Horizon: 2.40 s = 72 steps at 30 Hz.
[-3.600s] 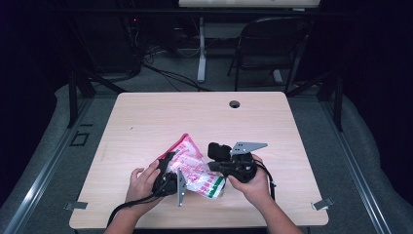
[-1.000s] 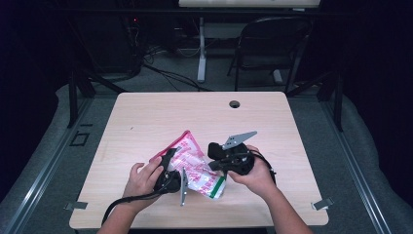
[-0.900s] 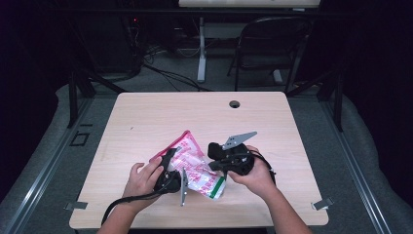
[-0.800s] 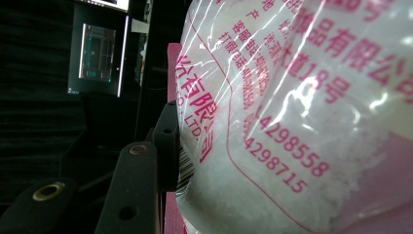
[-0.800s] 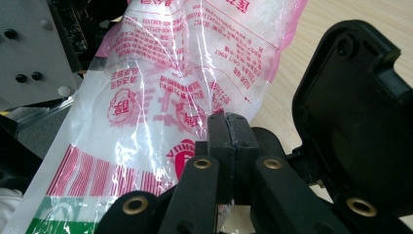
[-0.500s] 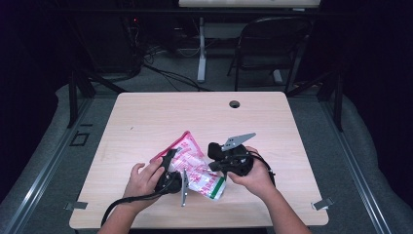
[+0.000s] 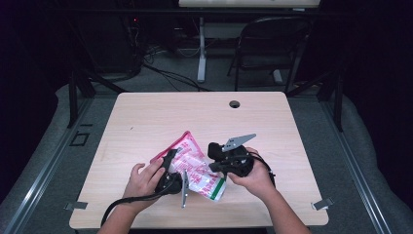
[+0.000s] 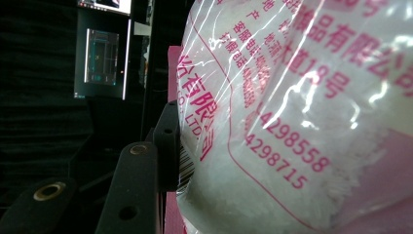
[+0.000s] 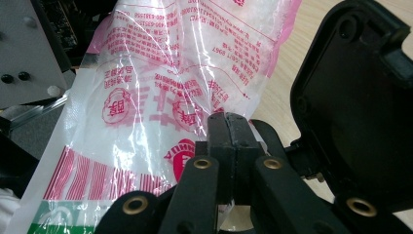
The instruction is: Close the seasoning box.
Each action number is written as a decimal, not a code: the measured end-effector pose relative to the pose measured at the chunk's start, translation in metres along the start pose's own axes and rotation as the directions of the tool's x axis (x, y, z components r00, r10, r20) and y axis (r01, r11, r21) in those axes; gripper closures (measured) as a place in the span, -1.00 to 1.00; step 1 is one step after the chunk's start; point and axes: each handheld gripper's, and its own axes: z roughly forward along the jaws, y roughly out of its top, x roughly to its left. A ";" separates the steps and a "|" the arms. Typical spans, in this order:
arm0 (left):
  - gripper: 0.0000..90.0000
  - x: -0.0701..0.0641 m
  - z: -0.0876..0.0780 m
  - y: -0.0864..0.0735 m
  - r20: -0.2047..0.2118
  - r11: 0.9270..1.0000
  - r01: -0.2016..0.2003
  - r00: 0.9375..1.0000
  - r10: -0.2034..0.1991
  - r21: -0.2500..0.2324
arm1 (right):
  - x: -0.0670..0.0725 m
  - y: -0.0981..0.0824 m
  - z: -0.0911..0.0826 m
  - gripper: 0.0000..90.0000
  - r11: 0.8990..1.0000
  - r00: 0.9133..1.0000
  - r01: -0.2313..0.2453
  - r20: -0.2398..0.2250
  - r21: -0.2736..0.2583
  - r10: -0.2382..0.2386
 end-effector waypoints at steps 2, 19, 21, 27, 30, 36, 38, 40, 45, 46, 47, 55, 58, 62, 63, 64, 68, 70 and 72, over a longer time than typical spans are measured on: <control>0.30 0.000 -0.001 0.000 -0.004 1.000 -0.006 1.000 0.006 0.001 | 0.001 0.000 -0.001 1.00 1.000 1.000 0.001 0.003 -0.003 -0.001; 0.30 0.007 -0.007 0.001 -0.017 0.999 -0.046 0.999 0.046 -0.001 | 0.005 0.001 -0.005 1.00 1.000 1.000 0.005 0.001 -0.020 -0.005; 0.31 0.007 -0.006 0.002 -0.021 0.999 -0.049 0.999 0.049 -0.003 | 0.004 0.000 -0.005 1.00 1.000 1.000 0.002 0.001 -0.022 -0.002; 0.31 0.008 -0.006 0.003 -0.022 0.998 -0.070 0.997 0.070 0.000 | 0.002 -0.001 -0.004 1.00 1.000 1.000 -0.005 0.008 -0.031 0.005; 0.31 0.010 -0.006 0.004 -0.026 0.997 -0.081 0.996 0.081 0.003 | 0.002 -0.001 -0.003 1.00 0.999 1.000 -0.005 0.014 -0.035 0.006; 0.31 0.010 -0.006 0.005 -0.026 0.996 -0.087 0.996 0.087 0.008 | 0.001 -0.002 -0.002 1.00 0.999 1.000 -0.007 0.023 -0.038 0.007; 0.31 0.009 -0.006 0.005 -0.025 0.996 -0.086 0.996 0.086 0.007 | 0.001 -0.002 -0.002 1.00 0.999 1.000 -0.006 0.025 -0.037 0.007; 0.32 0.009 -0.006 0.005 -0.024 0.996 -0.087 0.996 0.087 0.008 | 0.001 -0.002 -0.002 1.00 0.999 1.000 -0.007 0.026 -0.034 0.007; 0.32 0.009 -0.006 0.005 -0.027 0.996 -0.090 0.996 0.090 0.007 | 0.000 -0.003 -0.001 1.00 0.999 1.000 -0.009 0.023 -0.033 0.010; 0.32 0.009 -0.006 0.005 -0.028 0.996 -0.092 0.995 0.092 0.006 | 0.000 -0.003 -0.001 1.00 0.999 1.000 -0.008 0.024 -0.032 0.009; 0.32 0.009 -0.006 0.005 -0.028 0.995 -0.095 0.995 0.095 0.008 | 0.000 -0.003 -0.001 1.00 0.999 1.000 -0.009 0.026 -0.032 0.010; 0.32 0.010 -0.007 0.006 -0.031 0.993 -0.117 0.993 0.117 0.008 | 0.001 -0.003 0.000 1.00 1.000 1.000 -0.006 0.024 -0.028 0.007; 0.32 0.011 -0.007 0.006 -0.027 0.993 -0.116 0.993 0.116 0.012 | 0.000 -0.003 0.000 1.00 1.000 1.000 -0.006 0.022 -0.025 0.007; 0.32 0.012 -0.007 0.007 -0.028 0.992 -0.124 0.992 0.125 0.014 | 0.001 -0.003 0.001 1.00 1.000 1.000 -0.011 0.022 -0.030 0.012; 0.32 0.012 -0.008 0.008 -0.029 0.992 -0.126 0.992 0.126 0.014 | 0.001 -0.003 0.001 1.00 0.999 1.000 -0.012 0.021 -0.030 0.012; 0.32 0.012 -0.008 0.008 -0.030 0.992 -0.127 0.991 0.127 0.013 | 0.000 -0.003 0.000 1.00 1.000 1.000 -0.010 0.022 -0.028 0.011; 0.32 0.013 -0.008 0.008 -0.029 0.992 -0.127 0.991 0.128 0.014 | 0.000 -0.004 0.001 1.00 0.999 1.000 -0.013 0.019 -0.033 0.013; 0.32 0.014 -0.008 0.009 -0.036 0.990 -0.141 0.989 0.142 0.014 | 0.001 -0.004 0.001 1.00 0.999 1.000 -0.011 0.019 -0.033 0.012; 0.32 0.014 -0.008 0.009 -0.039 0.990 -0.143 0.989 0.144 0.014 | 0.001 -0.004 0.000 1.00 0.999 1.000 -0.010 0.017 -0.033 0.011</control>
